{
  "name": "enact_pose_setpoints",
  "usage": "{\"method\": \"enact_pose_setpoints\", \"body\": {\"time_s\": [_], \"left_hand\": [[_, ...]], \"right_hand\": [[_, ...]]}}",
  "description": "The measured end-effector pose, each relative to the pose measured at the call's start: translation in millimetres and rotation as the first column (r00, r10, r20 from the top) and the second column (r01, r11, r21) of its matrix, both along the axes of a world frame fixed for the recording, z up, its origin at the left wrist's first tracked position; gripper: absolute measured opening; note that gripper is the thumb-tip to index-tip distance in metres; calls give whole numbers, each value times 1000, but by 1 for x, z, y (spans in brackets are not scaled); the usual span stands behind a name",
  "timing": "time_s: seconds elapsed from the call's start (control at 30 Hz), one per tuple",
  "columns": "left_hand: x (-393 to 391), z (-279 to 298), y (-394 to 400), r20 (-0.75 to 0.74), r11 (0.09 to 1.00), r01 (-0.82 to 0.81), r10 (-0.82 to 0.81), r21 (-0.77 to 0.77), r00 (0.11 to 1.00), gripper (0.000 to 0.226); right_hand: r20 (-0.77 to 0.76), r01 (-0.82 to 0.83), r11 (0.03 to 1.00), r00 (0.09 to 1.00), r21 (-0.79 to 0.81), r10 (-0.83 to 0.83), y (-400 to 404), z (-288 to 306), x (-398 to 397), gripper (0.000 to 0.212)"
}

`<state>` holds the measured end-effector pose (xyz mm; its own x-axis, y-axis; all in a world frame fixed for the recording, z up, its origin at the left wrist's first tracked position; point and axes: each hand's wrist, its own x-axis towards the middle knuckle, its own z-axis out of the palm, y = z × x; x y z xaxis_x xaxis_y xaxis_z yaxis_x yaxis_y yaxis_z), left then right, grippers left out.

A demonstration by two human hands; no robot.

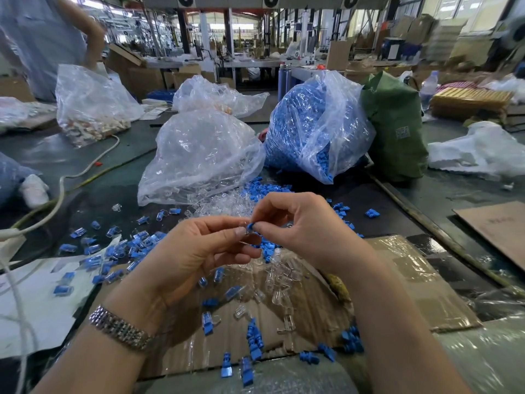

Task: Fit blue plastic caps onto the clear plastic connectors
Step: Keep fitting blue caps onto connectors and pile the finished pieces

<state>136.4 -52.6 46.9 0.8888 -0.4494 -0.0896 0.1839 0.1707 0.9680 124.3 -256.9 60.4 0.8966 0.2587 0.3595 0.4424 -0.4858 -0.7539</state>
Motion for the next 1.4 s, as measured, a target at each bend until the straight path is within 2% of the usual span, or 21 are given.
{"method": "enact_pose_setpoints", "body": {"time_s": [0.17,0.23,0.27,0.3,0.33,0.4,0.47,0.53,0.77,0.93,1.07,1.23,1.33,1.4], "left_hand": [[1,-4,-1,87,998,-34,29,55,996,23],[3,-7,-1,102,997,-54,48,57,994,23],[3,-8,0,103,996,-66,61,53,993,23],[5,-9,1,102,996,-78,73,50,992,22],[6,-10,2,106,995,-88,83,49,991,22],[7,-11,3,122,993,-106,99,50,988,22],[9,-12,4,135,992,-118,111,51,985,21],[9,-12,4,133,991,-123,115,49,984,21],[8,-12,1,127,990,-132,126,40,984,20],[9,-12,0,131,988,-154,149,26,980,28],[10,-12,0,129,983,-184,186,-28,974,25],[11,-13,0,110,972,-210,222,-108,969,25],[13,-14,2,126,966,-234,247,-110,961,25],[14,-14,2,151,966,-240,252,-93,956,30]], "right_hand": [[-18,-6,1000,1000,-2,6,1,-1,-1,8],[-60,67,998,996,-8,-67,-3,-2,1,10],[-68,150,985,985,-87,-156,-7,-3,3,14],[-64,248,941,961,-231,-270,-14,-5,4,19],[-69,323,859,923,-397,-379,-19,-6,5,23],[-143,339,682,825,-648,-547,-25,-9,3,32],[-223,268,604,757,-751,-614,-24,-11,2,36],[-244,238,584,740,-776,-626,-22,-12,1,38],[-239,247,577,734,-778,-636,-24,-9,-2,36],[-238,240,636,785,-734,-571,-21,-3,-4,42],[-237,259,688,809,-678,-538,-21,-4,-3,31],[-358,197,852,844,-485,-399,-22,3,-4,20],[-484,91,960,848,-267,-215,-18,11,-10,17],[-534,-7,980,839,-200,-103,-14,14,-15,19]]}}
